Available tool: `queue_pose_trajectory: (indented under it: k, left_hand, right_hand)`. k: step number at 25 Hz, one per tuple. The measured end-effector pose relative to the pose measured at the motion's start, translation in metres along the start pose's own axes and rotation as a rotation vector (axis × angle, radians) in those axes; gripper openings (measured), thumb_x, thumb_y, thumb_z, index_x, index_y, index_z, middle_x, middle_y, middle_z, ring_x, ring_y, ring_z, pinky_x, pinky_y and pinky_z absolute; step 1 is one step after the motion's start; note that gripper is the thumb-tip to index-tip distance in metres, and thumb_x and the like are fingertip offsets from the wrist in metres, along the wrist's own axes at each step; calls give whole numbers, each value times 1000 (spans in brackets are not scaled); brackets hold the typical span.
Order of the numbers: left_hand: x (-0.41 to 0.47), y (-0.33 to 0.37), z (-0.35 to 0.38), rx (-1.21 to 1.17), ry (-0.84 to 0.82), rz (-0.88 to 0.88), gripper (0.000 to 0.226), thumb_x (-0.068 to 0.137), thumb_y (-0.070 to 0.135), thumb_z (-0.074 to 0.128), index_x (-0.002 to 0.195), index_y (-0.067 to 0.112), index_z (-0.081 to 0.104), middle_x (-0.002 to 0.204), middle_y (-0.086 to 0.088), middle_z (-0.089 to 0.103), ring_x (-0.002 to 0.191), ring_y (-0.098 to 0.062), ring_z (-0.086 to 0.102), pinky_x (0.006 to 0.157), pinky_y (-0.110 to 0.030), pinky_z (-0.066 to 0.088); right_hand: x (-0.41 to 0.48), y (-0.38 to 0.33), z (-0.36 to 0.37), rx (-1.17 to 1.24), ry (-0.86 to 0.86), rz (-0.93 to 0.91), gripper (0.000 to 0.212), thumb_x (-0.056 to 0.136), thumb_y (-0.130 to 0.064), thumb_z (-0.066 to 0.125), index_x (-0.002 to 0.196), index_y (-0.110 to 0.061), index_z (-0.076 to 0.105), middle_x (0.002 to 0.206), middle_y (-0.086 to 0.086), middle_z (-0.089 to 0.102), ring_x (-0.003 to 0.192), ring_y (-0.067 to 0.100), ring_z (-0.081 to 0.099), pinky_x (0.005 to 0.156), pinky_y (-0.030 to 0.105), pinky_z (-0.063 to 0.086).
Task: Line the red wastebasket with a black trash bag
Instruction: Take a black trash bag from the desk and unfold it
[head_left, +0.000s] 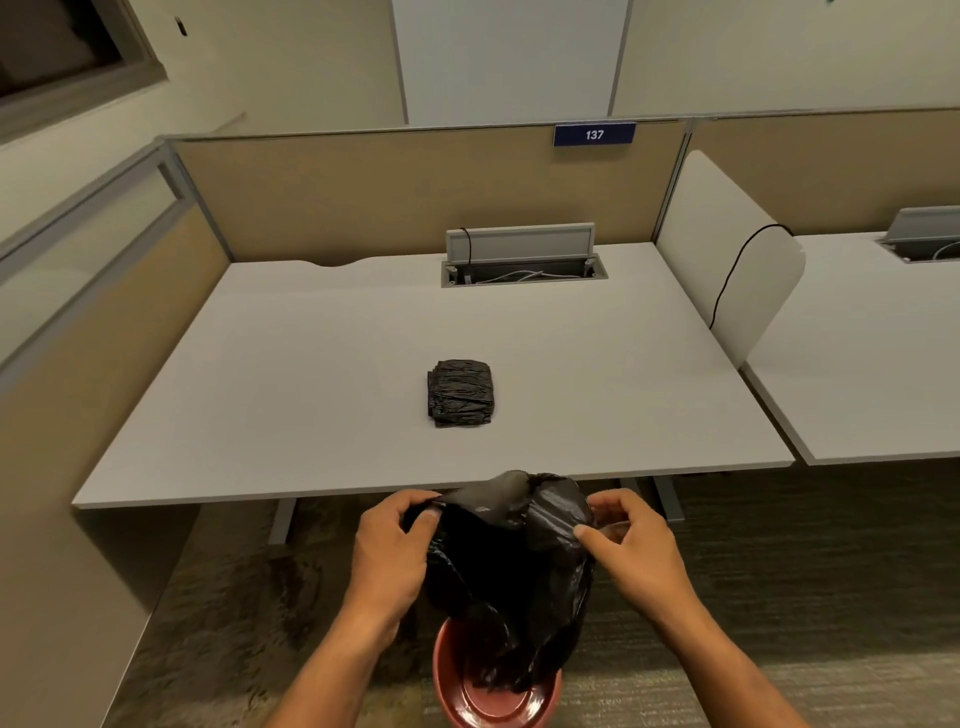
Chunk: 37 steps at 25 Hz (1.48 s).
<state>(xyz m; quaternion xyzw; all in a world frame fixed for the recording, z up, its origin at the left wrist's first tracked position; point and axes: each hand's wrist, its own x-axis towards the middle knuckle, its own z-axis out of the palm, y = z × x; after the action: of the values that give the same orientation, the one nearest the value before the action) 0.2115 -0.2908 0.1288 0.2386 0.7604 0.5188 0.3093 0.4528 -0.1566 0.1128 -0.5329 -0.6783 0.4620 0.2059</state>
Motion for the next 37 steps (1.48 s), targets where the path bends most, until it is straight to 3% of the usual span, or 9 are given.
queue_pose_trajectory:
  k: [4, 8, 10, 12, 17, 21, 29, 34, 37]
  left_hand:
    - [3, 13, 7, 144, -158, 113, 26, 101, 14, 68, 96, 34, 83, 100, 24, 81, 97, 3, 74, 77, -14, 57]
    - [5, 20, 7, 207, -236, 199, 25, 99, 15, 72, 91, 38, 80, 99, 24, 80, 94, 3, 74, 74, -7, 54]
    - [5, 21, 2, 275, -244, 222, 21, 95, 19, 79, 90, 39, 79, 99, 29, 77, 94, 6, 72, 72, -8, 53]
    - [5, 19, -5, 391, -240, 223, 24, 89, 21, 83, 87, 44, 75, 97, 31, 75, 96, 13, 68, 69, -6, 53]
    - [5, 1, -22, 694, -119, 185, 23, 93, 18, 80, 92, 41, 76, 89, 20, 66, 79, 4, 61, 65, -9, 42]
    - [7, -13, -33, 631, 51, 103, 15, 98, 18, 71, 95, 33, 73, 90, 18, 65, 82, 3, 58, 68, -16, 44]
    - [0, -3, -21, 343, 211, 177, 7, 110, 23, 56, 109, 30, 58, 90, 14, 65, 76, -11, 69, 56, -20, 47]
    - [-2, 8, -35, 317, -66, 335, 43, 74, 66, 79, 108, 40, 71, 103, 24, 72, 99, 17, 66, 75, -2, 54]
    - [2, 11, -45, 542, -192, 394, 34, 78, 48, 91, 105, 34, 77, 99, 22, 72, 92, 5, 69, 81, -13, 56]
  right_hand:
    - [7, -26, 13, -205, -63, -249, 90, 75, -67, 76, 154, -46, 37, 155, -22, 42, 138, 3, 41, 115, 36, 37]
    - [17, -58, 36, -542, -229, -508, 77, 84, -70, 62, 154, -45, 41, 157, -18, 49, 146, 1, 36, 122, 38, 19]
    - [22, -69, 41, -650, -229, -549, 38, 93, -52, 57, 129, -42, 67, 121, -16, 73, 123, 9, 59, 115, 45, 34]
    - [23, -73, 41, -605, -181, -527, 27, 95, -37, 53, 110, -35, 75, 101, -12, 77, 101, 10, 66, 102, 45, 48]
    - [21, -57, 34, -454, -59, -448, 22, 95, -22, 52, 106, -27, 71, 101, -9, 73, 93, 9, 64, 88, 32, 54]
    - [21, -45, 24, -333, 54, -355, 20, 97, -15, 51, 102, -28, 66, 97, -10, 66, 87, 2, 59, 73, 14, 41]
    - [6, -31, 14, -319, 154, -294, 15, 102, -15, 54, 110, -21, 65, 88, -9, 66, 80, 2, 61, 66, 23, 47]
    - [2, -26, 2, -473, 229, -293, 17, 102, -26, 56, 88, -33, 50, 71, -18, 51, 65, -2, 51, 55, 16, 30]
    - [1, -27, -5, -457, 282, -287, 12, 102, -26, 54, 91, -23, 58, 71, -15, 53, 63, 4, 53, 54, 25, 36]
